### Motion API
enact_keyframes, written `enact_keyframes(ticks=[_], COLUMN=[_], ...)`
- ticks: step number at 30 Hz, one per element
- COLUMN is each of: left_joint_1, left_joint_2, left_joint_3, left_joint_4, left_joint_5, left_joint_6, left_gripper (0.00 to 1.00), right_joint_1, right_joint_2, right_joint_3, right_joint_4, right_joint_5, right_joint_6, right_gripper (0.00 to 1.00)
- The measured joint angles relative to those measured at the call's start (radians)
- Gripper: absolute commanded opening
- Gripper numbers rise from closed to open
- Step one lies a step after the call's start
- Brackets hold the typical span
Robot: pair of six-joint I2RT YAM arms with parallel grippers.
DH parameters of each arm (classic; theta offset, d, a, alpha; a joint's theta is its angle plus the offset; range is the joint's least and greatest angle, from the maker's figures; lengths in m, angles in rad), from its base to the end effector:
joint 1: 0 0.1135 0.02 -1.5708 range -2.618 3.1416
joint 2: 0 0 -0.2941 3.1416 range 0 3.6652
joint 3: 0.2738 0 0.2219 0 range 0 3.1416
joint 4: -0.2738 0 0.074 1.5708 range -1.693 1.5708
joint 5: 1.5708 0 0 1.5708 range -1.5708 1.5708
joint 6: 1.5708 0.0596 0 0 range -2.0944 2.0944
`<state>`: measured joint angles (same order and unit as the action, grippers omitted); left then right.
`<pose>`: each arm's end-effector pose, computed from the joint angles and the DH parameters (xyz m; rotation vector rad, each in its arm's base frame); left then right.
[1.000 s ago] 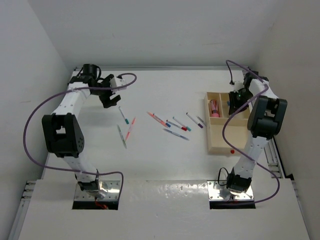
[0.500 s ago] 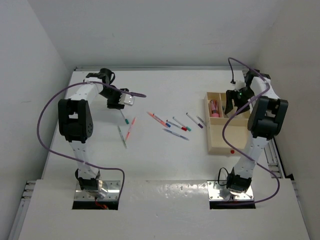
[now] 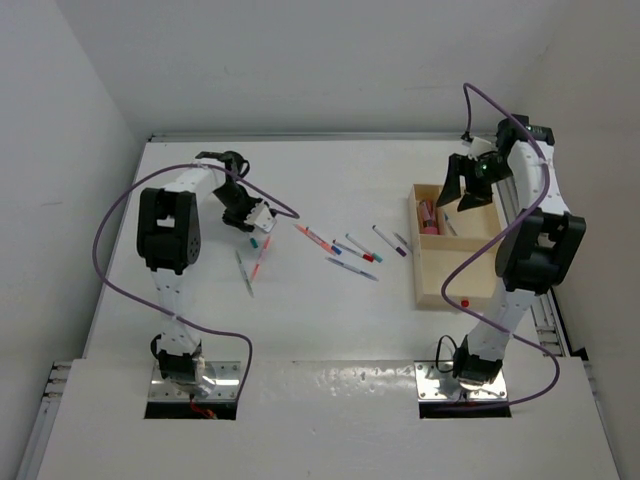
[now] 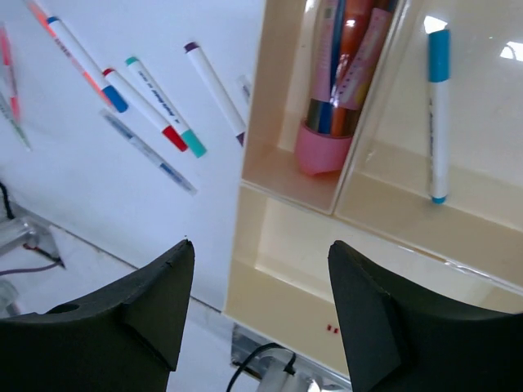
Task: Sort the stationery into containers
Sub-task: Grab a piece of stationery with the left arm
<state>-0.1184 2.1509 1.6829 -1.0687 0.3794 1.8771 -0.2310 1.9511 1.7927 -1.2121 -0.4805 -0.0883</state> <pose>0.3979 -0.0696 0.1874 2.3676 1.5168 -0.3073 0.3712 -0.0590 0.2878 0.1310 2.8001 0.6330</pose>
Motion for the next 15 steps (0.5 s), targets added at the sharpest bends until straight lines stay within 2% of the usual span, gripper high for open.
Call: enact_keyframes(ticks=[5, 8, 13, 14, 15], left_joint_1=[0.0, 0.0, -0.004, -0.007, -0.011], left_joint_2=[0.017, 0.024, 0.006, -0.002, -0.013], left_joint_3=[0.006, -0.005, -0.042, -0.058, -0.076], left_joint_4=[-0.015, -0.014, 0.004, 0.012, 0.026], left_joint_5=[-0.033, -0.054, -0.077, -0.087, -0.097], left_joint_6=[0.023, 0.031, 0.029, 0.026, 0.021], left_gripper=[0.47, 0.43, 0.28, 0.24, 0.14], right_joint_1=[0.002, 0.002, 0.006, 0.01, 0.013], right_joint_2=[0.0, 0.0, 0.0, 0.0, -0.003], right_joint_3=[0.02, 0.051, 0.066, 0.066, 0.066], right_joint_4=[-0.037, -0.056, -0.061, -0.062, -0.061], right_joint_5=[-0.04, -0.061, -0.116, -0.125, -0.132], right_joint_6=[0.023, 0.034, 0.034, 0.033, 0.032], right_gripper=[0.66, 0.66, 0.66, 0.66, 0.66])
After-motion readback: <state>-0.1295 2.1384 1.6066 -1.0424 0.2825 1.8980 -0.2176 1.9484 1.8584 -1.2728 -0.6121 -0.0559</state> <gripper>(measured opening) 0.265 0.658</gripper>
